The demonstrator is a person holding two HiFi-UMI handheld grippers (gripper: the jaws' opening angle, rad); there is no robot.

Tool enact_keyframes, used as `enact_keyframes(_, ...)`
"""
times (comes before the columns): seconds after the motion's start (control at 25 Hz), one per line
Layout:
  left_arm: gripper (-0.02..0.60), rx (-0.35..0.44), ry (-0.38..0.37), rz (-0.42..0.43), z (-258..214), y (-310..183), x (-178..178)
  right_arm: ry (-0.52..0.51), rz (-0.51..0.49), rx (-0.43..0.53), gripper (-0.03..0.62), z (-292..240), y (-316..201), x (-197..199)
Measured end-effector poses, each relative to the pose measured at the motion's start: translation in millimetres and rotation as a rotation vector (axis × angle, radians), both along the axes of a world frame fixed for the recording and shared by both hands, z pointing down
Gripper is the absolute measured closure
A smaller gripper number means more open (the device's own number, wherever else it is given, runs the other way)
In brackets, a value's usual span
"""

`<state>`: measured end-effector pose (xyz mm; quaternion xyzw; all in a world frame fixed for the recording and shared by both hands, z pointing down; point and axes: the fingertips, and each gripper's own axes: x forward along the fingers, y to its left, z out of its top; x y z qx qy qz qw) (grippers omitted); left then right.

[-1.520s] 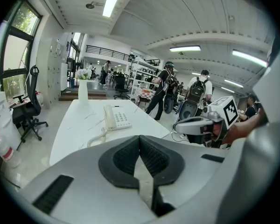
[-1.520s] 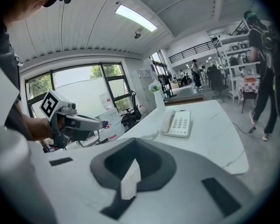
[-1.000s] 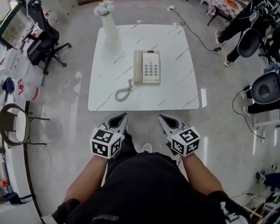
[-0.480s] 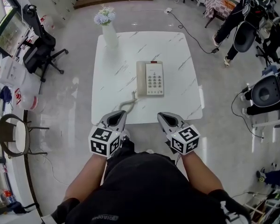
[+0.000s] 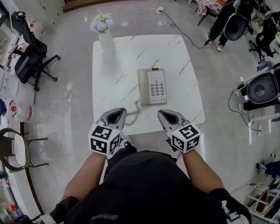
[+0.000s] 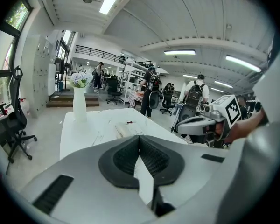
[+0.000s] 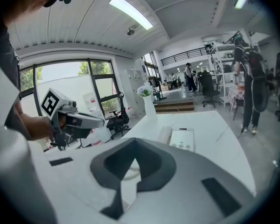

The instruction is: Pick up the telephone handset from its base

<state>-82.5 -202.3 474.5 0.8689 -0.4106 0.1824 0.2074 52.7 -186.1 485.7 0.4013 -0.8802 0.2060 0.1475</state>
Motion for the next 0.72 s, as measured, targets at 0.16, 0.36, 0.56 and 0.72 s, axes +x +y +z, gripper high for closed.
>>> enact_keyframes(0.16,0.580,-0.004,-0.004,0.028,3,-21,-16,0.004,0.036,-0.008,0.594,3,-16,-14)
enact_keyframes(0.36,0.580,-0.006,-0.007,0.073,8,-40,-31,0.014,0.078,-0.002,0.594,3,-34,-28)
enact_keyframes(0.56,0.579,-0.017,-0.012,0.107,15,-53,-37,0.015,0.130,0.005,0.594,1,-47,-30)
enact_keyframes(0.72,0.580,-0.021,-0.006,0.110,16,-59,-31,0.017,0.137,-0.003,0.594,4,-53,-23)
